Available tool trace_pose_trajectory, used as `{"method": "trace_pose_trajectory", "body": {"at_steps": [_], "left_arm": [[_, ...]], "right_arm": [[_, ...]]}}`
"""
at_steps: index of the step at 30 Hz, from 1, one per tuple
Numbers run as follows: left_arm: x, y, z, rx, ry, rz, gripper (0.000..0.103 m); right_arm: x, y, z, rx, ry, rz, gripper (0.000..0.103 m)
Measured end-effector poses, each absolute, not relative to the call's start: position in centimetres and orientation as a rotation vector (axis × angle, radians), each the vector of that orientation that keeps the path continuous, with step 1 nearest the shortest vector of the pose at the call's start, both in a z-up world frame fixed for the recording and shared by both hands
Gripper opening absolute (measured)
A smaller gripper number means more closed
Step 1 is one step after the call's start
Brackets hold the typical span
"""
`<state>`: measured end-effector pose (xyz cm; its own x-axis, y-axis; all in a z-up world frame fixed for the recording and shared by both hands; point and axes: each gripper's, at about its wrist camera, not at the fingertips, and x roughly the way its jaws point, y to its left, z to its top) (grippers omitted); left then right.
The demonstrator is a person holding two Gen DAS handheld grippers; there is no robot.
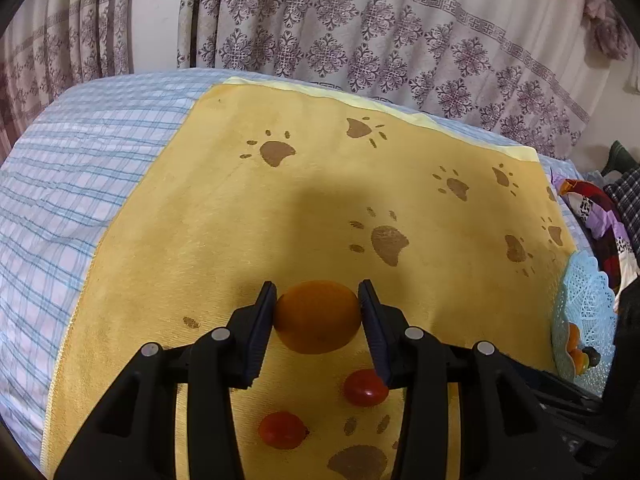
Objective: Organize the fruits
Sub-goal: 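Return to the towel and grasp an orange with each tool, then carry both oranges toward the blue basket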
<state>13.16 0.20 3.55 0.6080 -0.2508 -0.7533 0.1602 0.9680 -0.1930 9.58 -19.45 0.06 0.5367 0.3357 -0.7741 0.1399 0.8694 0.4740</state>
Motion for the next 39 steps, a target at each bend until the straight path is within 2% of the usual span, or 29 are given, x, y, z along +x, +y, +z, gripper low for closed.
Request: {"method": "trace_pose_trajectory", "body": {"at_steps": [15,17,21,39], "left_arm": [[13.2,0.4,3.6,-0.119,0.892,-0.243,0.043],[13.1,0.3,3.6,-0.118,0.890,-0.245,0.043],[12.9,0.1,3.9,-0.116,0.884,-0.250,0.043],[10.6,-1.5,7.6,-0.123,0.827,-0.318,0.043]], "right_arm": [[10.4,-19.0,-1.5,0.477,1.030,0.019,0.051],[10.5,-19.1,-1.6,0.462,1.036,0.003,0.040],[10.3,-19.4,-1.5,0.457,1.035,0.015,0.037],[5.6,-23.9,6.4,0.421,0.840,-0.011,0.037]]}}
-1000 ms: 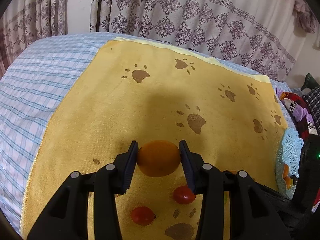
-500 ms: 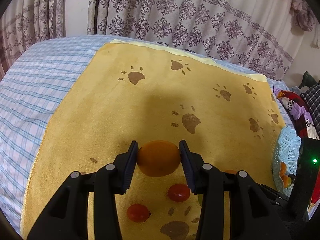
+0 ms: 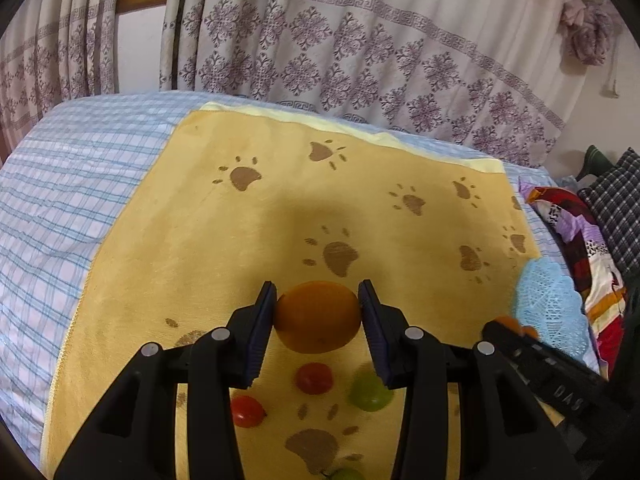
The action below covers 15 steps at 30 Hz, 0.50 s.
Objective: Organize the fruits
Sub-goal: 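Carry both oranges toward the blue basket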
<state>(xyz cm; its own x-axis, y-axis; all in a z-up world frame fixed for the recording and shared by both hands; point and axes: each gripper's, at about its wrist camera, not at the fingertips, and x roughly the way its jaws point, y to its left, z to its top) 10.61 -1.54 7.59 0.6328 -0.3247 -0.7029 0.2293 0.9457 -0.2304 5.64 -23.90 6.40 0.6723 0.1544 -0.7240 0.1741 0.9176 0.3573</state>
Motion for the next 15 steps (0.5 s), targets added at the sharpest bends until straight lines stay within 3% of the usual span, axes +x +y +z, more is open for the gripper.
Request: {"method": "trace_pose_trajectory", "body": {"at_steps": [15], "left_arm": [[6.9,-5.8,11.5,-0.061,0.757,-0.389,0.043]], "right_arm": [[-0.6,-32.5,12.2,0.458,0.679,-0.079,0.037]]}}
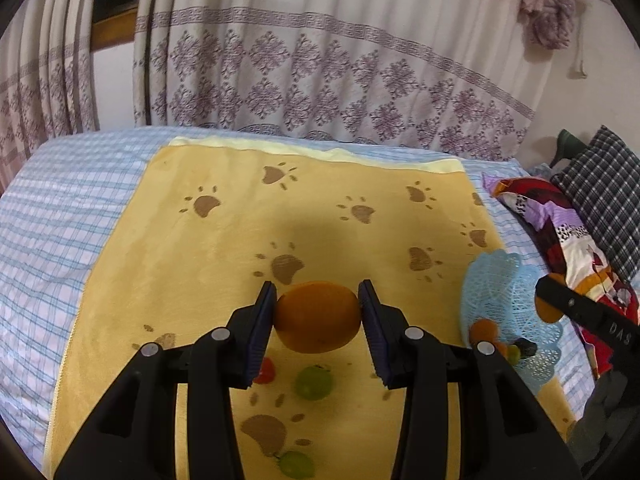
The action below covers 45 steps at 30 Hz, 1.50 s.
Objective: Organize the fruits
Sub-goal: 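Carry both oranges toward the blue basket, then lower both oranges into the basket and open both tools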
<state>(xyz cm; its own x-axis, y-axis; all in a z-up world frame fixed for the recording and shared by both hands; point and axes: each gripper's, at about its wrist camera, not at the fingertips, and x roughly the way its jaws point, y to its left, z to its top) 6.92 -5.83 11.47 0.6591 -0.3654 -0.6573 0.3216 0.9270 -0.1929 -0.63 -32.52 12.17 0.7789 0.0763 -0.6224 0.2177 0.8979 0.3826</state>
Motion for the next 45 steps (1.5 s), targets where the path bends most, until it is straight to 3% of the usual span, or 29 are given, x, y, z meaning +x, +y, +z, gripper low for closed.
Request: {"method": "trace_pose_trajectory", "body": {"at_steps": [18,39,42,45], "left_arm": [[3.7,-14.3,10.0,0.008,0.813,-0.545,0.043],[1.4,-20.8,7.3,0.087,0.874,-0.655,0.043],[1.3,-21.5,7.0,0.095,0.876,-0.669,0.043],[1.2,-22.2,6.6,0.098,0.883,-0.683,0.043]], "right_arm": [[-4.8,-40.3,7.8,0.558,0.747,-0.224,0.037],[-4.2,-41.3,4.2,0.654,0.884,-0.256,0.038],[-4.4,-41.8,4.0,0.682,0.881,-0.272,0.051],[-4.6,-42.1,4.3,0.682,0.861,-0.286,0.051]]}}
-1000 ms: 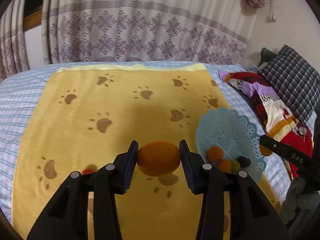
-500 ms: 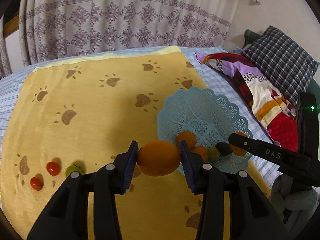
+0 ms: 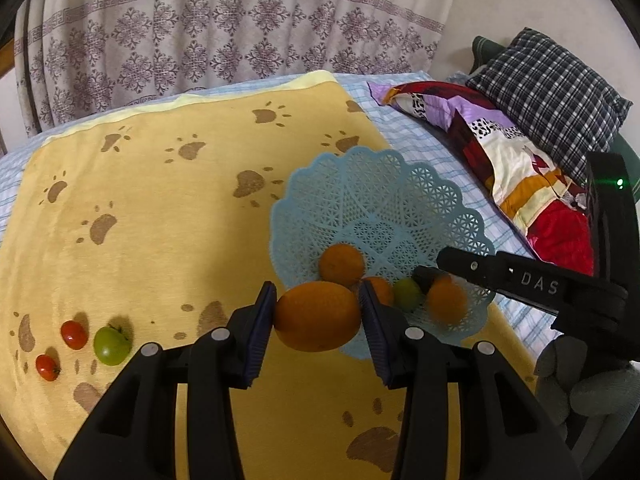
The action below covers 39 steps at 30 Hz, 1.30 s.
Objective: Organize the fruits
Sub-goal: 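Lower both oranges into the basket and open both tools, then grasp a red tomato with the left tool while the right grasps a green plum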
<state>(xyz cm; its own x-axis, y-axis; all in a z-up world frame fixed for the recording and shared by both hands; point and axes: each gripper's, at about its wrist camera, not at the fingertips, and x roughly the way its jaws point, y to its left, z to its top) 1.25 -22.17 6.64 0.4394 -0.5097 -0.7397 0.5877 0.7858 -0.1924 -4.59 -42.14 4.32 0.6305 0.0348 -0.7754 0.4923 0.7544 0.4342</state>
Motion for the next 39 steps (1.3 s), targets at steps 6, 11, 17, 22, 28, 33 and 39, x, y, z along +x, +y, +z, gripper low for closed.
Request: {"method": "trace_pose_trajectory", "body": {"at_steps": [6,11,17,22,28,33,39], "left_arm": [[1.1,-23.7,5.9,0.131,0.887,-0.704,0.043],[1.0,-24.4,6.1,0.134,0.873,-0.726,0.044],[1.2,-23.6,6.8,0.105,0.854,-0.719,0.060],[2.1,-21.8,7.5,0.070,0.848,-0.676,0.067],[3.1,-19.4,8.7,0.026,0.834,-0.634,0.067],[3.5,-17.5,9.8,0.003,0.814,-0.596,0.072],[3.9,-14.8,10.7,-0.017,0.794,-0.552,0.073]], "right_arm": [[-5.0,-42.7,5.0,0.670,0.810,-0.330,0.051],[-5.1,-43.0,5.1,0.675,0.796,-0.337,0.051],[-5.2,-42.8,5.3,0.642,0.781,-0.348,0.051],[-5.3,-42.5,5.6,0.620,0.770,-0.355,0.051],[-5.3,-42.3,5.7,0.595,0.761,-0.363,0.051],[-5.2,-41.5,6.1,0.555,0.747,-0.355,0.051],[-5.3,-40.4,6.9,0.495,0.707,-0.344,0.058]]}}
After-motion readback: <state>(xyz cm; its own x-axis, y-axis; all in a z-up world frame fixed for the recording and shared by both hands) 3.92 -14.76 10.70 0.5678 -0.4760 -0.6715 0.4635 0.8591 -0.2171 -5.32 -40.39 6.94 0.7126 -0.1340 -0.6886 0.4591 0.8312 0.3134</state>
